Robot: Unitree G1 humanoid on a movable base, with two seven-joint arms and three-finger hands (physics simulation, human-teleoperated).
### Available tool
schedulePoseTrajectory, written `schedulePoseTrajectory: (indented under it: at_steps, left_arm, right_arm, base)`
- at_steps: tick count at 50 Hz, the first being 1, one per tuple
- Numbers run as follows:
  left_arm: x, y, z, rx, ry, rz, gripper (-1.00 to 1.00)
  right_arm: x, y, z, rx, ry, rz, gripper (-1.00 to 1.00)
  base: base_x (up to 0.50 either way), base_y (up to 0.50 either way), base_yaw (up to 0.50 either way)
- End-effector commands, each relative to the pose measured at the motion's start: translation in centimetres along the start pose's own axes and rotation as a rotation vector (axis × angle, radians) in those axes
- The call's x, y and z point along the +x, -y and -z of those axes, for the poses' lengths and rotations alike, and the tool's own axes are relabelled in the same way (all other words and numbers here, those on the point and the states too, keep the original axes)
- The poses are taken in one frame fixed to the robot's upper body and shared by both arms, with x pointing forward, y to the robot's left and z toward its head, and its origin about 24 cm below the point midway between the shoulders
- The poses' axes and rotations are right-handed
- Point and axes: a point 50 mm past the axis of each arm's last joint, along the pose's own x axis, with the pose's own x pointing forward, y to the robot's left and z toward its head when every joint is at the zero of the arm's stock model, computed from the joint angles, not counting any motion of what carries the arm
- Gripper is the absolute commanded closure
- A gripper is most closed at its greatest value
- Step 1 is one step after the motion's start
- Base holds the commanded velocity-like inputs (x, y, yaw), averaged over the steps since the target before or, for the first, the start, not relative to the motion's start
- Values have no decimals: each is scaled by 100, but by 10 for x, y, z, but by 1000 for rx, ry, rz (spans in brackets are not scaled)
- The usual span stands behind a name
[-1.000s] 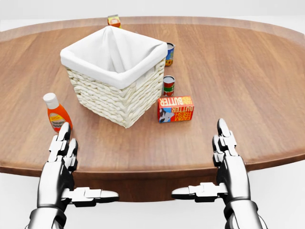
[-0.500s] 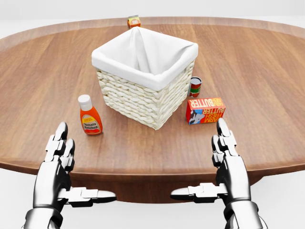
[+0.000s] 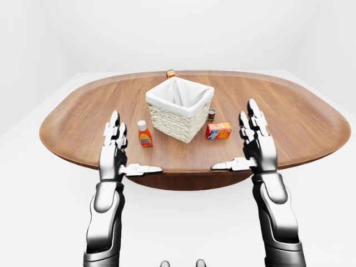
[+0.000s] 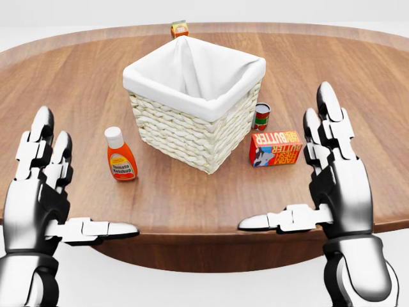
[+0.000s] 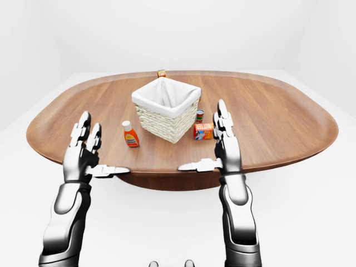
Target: Pick up the butter and put it in the basket.
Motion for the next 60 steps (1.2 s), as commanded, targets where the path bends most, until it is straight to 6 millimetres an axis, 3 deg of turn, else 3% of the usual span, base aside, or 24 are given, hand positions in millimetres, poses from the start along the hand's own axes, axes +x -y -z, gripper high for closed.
schedulePoseTrajectory:
  at_steps: [1,6,19,60]
  left_arm:
    - [14,-4,-54,11,237,9,-100]
    - [19,-5,-84,4,371,9,-100]
    - [39,-8,-111,-24,476,-5,-100]
    - [32,-11,-119,-60,512,-16,-100]
  right_arm:
    - [22,3,-45,-34,206,-24,-100]
    - [33,6,-65,-37,294,-30,-100]
    - [50,12,-95,-34,414,-33,-100]
    - [42,18,-107,-15,469,-7,-100]
  base:
    - [0,0,0]
    - [0,0,0]
    - [0,0,0]
    - [46,0,0]
